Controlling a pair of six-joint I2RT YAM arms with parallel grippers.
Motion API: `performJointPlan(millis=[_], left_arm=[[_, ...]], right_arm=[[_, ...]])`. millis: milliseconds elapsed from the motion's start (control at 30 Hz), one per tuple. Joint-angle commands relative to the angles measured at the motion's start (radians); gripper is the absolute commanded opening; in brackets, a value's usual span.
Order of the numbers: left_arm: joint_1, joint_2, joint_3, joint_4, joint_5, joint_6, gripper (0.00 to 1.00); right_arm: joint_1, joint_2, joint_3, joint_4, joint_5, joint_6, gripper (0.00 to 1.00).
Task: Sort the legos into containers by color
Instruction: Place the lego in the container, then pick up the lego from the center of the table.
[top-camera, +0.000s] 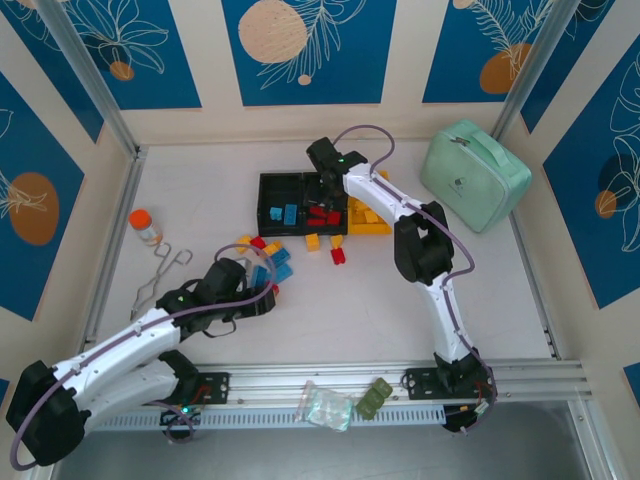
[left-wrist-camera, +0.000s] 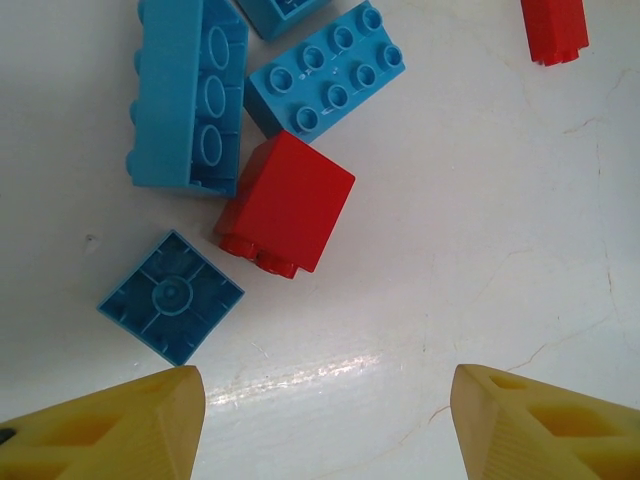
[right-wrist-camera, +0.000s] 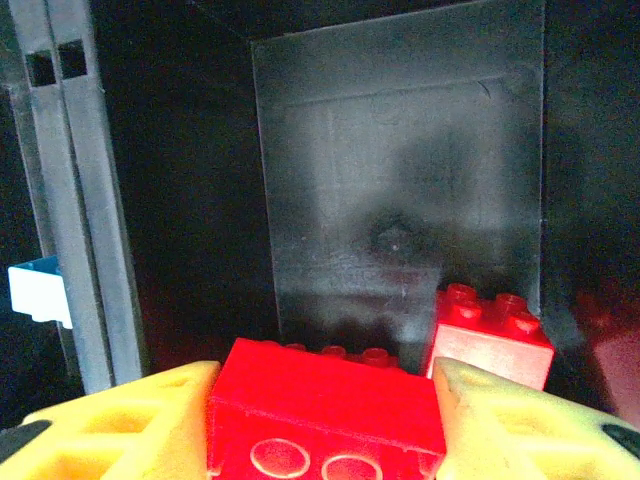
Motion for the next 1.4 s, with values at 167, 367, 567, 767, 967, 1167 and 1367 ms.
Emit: performJointPlan(millis=[167,367,567,767,967,1167,1367], left_arm=[[0.004,-0.001,0.002,-0.023,-0.024,-0.01,0.66],[0.003,0.016,0.012,-0.013,-0.021,-0.01,0.66],[0.004,0.007,0.018,-0.025,-0.026,-0.011,0.66],[0.005,0.006,0.03,-0.039,-0.04,-0.004,0.66],[0.011,0.04,0.063,-0.042,-0.05,0.013,0.66],[0.014,0.087,0.091,-0.03,-0.038,0.027,0.65],[0.013,0.132,0.1,0.017,-0.001,0.03,0.65]], right_arm=[[0.016,-0.001,0.048,-0.052,0.016,-0.022,0.59],[0.019,-0.029,0.043,-0.054,0.025,-0.028,0.62],[0.036,-0.133,-0.058,-0.009,0.03,-0.039,0.6],[0.061,-0.31,-0.283,0.087,0.013,-0.053,0.6],[0.098,-0.461,-0.462,0.129,0.042,-0.069,0.59],[0.13,-0.599,-0.646,0.175,0.059,-0.051,0.57],[0.172,-0.668,-0.78,0.192,0.103,-0.044,0.58]])
